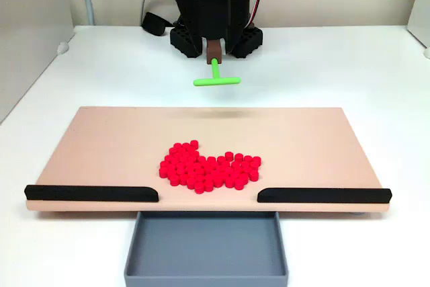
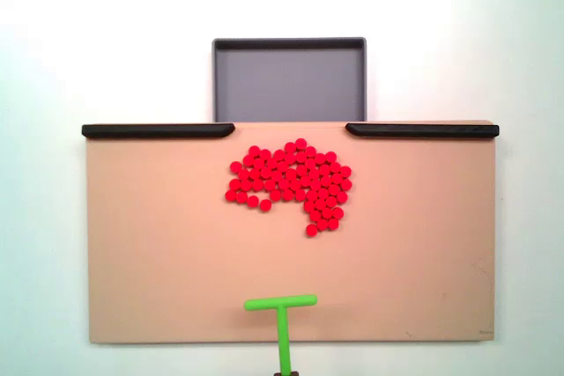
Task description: Push granules from bottom to the grey container
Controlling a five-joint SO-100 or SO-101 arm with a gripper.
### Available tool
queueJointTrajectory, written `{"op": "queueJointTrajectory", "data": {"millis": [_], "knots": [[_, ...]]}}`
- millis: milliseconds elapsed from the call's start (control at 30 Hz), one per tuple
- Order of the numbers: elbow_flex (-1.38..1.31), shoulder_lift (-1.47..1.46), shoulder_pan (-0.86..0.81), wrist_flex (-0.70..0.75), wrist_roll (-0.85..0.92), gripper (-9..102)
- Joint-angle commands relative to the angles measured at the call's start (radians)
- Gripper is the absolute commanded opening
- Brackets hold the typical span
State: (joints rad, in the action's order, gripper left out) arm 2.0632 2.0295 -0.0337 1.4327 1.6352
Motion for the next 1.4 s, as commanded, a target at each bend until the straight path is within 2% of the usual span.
{"op": "queueJointTrajectory", "data": {"millis": [0,1367], "knots": [[-0.009,0.052,-0.035,-0.006,0.026,0],[-0.009,0.040,-0.060,-0.006,0.048,0]]}}
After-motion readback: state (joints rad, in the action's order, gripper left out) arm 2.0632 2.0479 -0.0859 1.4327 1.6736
